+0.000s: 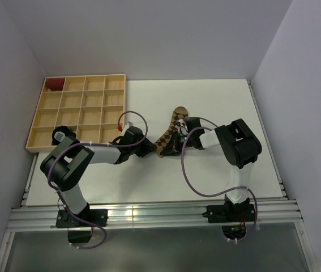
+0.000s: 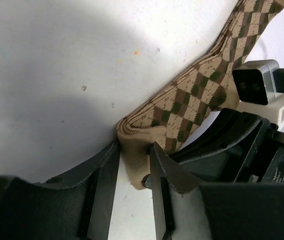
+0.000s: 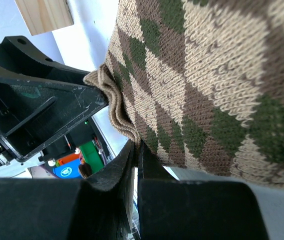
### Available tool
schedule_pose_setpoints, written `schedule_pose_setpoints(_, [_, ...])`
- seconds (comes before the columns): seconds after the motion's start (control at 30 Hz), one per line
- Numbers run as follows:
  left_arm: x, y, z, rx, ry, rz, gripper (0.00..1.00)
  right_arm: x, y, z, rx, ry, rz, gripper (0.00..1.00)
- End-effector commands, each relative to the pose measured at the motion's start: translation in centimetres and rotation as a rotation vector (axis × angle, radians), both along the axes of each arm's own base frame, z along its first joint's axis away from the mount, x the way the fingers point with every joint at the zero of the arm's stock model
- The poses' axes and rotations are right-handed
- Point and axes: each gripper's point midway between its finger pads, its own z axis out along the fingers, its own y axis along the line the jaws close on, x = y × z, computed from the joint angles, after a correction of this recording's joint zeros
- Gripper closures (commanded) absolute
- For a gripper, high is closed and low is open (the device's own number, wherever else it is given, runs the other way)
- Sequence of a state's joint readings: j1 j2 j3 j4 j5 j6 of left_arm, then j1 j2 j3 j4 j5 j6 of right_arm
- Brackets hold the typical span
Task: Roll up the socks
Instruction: Roll the sock at the center of the board.
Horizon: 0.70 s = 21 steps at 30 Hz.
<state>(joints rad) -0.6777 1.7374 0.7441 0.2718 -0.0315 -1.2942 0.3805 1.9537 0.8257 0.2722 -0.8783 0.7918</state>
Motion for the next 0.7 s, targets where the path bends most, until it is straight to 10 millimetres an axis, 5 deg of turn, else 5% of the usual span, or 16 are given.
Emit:
schedule_pose_setpoints(0.0, [-2.0, 1.9, -4.1, 0.141, 0.121, -0.009, 0.62, 0.5, -0.4, -1.3, -0.050, 0.006, -0.027, 1.00])
schedule_pose_setpoints(0.23, [-2.6, 2.8, -5.3, 0.204, 0.194, 0.013, 0.64, 0.5, -0.4, -1.4, -0.052, 0.015, -0.034, 1.00])
schedule_pose_setpoints(0.4, [-3.0, 3.5, -6.2, 0.260, 0.245, 0.024, 0.79, 0.7, -0.5, -1.3, -0.064, 0.004, -0.035, 0.97])
schedule_pose_setpoints(0.53, [-3.3, 4.0, -6.8, 0.305, 0.280, 0.022, 0.91, 0.9, -0.6, -0.7, -0.087, -0.053, -0.018, 0.81])
schedule_pose_setpoints(0.67, [-2.6, 4.0, -6.0, 0.346, 0.272, 0.007, 0.93, 1.8, -1.0, 2.4, -0.154, -0.263, 0.008, 0.58])
